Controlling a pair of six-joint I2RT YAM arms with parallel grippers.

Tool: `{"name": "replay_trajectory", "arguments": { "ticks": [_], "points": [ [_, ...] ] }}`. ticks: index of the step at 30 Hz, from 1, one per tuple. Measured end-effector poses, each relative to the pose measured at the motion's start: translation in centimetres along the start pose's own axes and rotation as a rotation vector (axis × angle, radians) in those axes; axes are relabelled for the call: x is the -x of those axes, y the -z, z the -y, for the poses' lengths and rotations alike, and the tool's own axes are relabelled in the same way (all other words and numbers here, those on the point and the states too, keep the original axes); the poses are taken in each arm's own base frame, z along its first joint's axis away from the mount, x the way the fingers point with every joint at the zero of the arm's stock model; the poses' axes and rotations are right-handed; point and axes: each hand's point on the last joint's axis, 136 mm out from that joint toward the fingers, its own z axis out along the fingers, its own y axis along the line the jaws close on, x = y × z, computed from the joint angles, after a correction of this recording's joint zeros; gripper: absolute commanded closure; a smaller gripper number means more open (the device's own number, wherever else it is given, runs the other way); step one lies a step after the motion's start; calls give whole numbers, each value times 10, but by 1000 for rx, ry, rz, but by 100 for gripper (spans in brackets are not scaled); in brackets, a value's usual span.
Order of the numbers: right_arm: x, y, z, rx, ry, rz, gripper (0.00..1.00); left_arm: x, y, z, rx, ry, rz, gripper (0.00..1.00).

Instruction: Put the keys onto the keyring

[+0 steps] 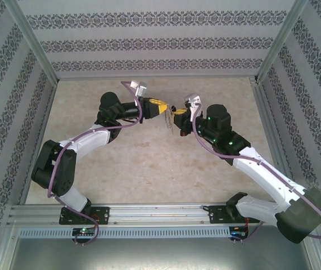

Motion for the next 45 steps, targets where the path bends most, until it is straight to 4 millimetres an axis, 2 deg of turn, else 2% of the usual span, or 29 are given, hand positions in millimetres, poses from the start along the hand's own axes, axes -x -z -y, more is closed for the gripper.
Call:
{"name": "replay_trajectory", "arguments": {
  "ticks": [10, 19, 26, 35, 45],
  "points": [
    [15, 4, -5, 12, 9, 18, 100, 1, 0, 2, -5, -10, 5, 100],
    [13, 3, -4, 16, 6, 17, 100, 2, 0, 2, -5, -12, 5, 100],
    [-1, -1, -1, 13, -7, -7, 100, 2, 0, 2, -5, -11, 5, 100],
    [-3, -3, -1, 13, -8, -12, 100, 2, 0, 2, -5, -8, 5, 100],
    [18, 0, -5, 19, 12, 26, 100, 2, 0, 2, -5, -8, 6, 100]
  ]
}}
